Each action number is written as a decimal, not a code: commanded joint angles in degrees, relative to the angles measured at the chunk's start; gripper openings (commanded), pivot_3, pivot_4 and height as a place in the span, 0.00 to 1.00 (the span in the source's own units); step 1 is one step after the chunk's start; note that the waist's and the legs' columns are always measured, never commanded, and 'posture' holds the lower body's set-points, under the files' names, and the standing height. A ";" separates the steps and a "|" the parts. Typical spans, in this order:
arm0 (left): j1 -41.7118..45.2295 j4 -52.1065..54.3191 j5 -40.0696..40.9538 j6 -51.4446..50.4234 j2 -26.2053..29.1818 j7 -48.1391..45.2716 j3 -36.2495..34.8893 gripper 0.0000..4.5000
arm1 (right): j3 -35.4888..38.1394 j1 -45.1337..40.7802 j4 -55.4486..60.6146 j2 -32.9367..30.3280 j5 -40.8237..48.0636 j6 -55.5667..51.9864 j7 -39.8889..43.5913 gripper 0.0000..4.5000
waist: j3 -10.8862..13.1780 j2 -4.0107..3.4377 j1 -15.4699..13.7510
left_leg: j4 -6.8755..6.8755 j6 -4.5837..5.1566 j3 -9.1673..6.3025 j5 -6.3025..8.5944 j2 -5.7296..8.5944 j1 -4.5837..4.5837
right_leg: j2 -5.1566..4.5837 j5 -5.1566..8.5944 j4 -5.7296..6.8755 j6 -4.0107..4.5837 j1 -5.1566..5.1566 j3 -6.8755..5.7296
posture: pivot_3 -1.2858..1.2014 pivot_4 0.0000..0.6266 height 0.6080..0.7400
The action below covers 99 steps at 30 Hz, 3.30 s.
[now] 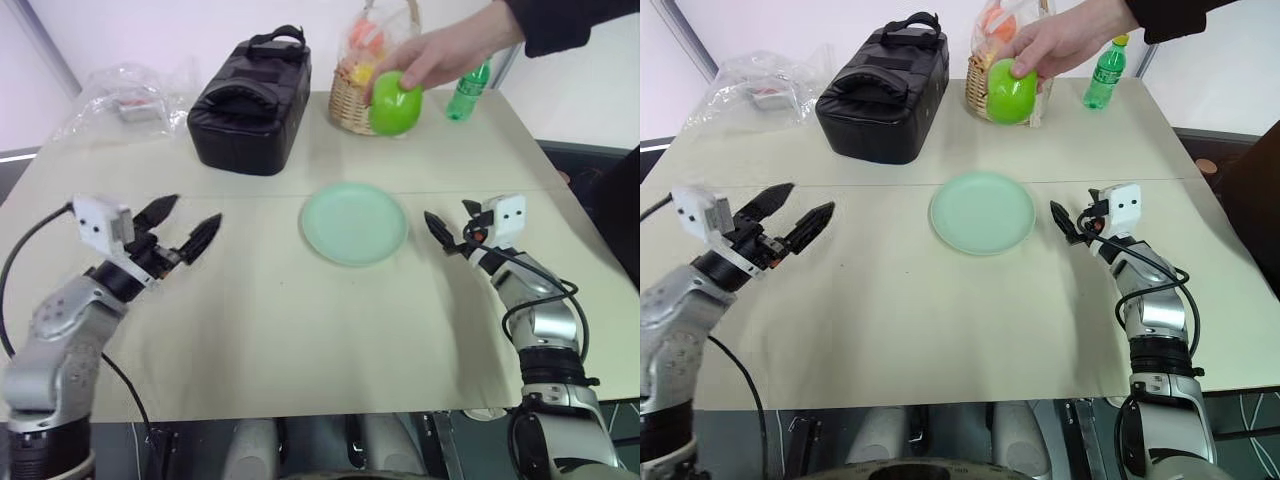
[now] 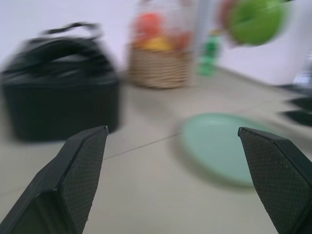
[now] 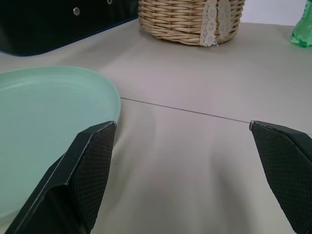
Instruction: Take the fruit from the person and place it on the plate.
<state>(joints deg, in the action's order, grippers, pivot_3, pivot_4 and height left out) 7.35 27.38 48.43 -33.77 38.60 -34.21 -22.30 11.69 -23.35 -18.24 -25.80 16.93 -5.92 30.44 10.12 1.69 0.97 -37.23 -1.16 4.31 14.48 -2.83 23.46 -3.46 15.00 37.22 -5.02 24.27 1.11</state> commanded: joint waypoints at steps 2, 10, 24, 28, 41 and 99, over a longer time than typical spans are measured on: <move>2.29 0.41 6.17 -4.83 6.14 -3.65 -3.58 0.99 | 0.85 -0.49 4.33 -1.07 0.48 -1.06 -0.04 1.00 | 0.01 -0.01 0.21 | 0.00 0.00 -0.01 0.00 -0.01 0.00 | 0.03 0.00 0.00 0.00 0.00 0.00 | 0.52 0.24 1.00; 3.30 -3.62 3.78 -4.53 9.02 -6.26 -2.12 0.99 | -0.33 -4.94 21.59 4.06 5.77 -16.74 -7.37 1.00 | 0.04 -0.05 0.26 | 0.03 -0.01 -0.01 0.00 -0.05 0.00 | 0.07 0.01 0.00 0.00 0.04 0.01 | 0.52 0.24 1.00; 3.34 -1.87 1.97 -3.81 5.16 -4.22 -1.25 0.99 | 2.01 -16.27 23.42 7.11 13.32 -25.47 -12.56 1.00 | 0.03 -0.04 0.17 | 0.04 -0.03 0.01 -0.01 0.01 0.07 | -0.03 0.01 -0.02 0.01 0.08 -0.01 | 0.52 0.24 1.00; 2.12 -0.90 1.96 -3.75 4.64 -3.84 -1.90 0.99 | 1.64 -18.52 24.79 7.04 15.67 -28.63 -12.58 1.00 | 0.03 -0.04 0.17 | 0.07 -0.03 0.01 -0.01 0.00 0.07 | -0.02 0.01 -0.02 0.00 0.09 0.00 | 0.52 0.24 1.00; 1.90 -1.02 0.86 -2.66 3.43 -3.37 -1.47 0.99 | -0.24 -22.73 24.29 8.47 15.95 -30.43 -13.70 1.00 | 0.03 -0.04 0.32 | 0.09 -0.02 0.02 -0.01 -0.02 0.07 | 0.00 0.01 -0.02 0.01 0.13 0.00 | 0.52 0.24 1.00; -2.13 -5.15 -7.47 3.68 -3.36 6.98 -5.63 1.00 | -0.85 -17.50 8.63 -0.16 0.30 -19.19 -5.12 0.99 | 0.03 -0.01 -0.04 | 0.09 -0.02 0.03 -0.01 0.03 0.13 | -0.06 0.01 -0.11 0.02 0.14 -0.01 | 0.52 0.24 1.00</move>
<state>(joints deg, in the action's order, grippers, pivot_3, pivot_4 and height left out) 4.98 22.17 42.72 -32.83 35.45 -28.36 -26.19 9.59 -41.56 -8.71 -25.29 18.37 -29.27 25.59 10.15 1.68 0.93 -37.14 -1.18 4.34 14.47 -2.80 23.59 -3.50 15.02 37.11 -5.00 24.41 1.10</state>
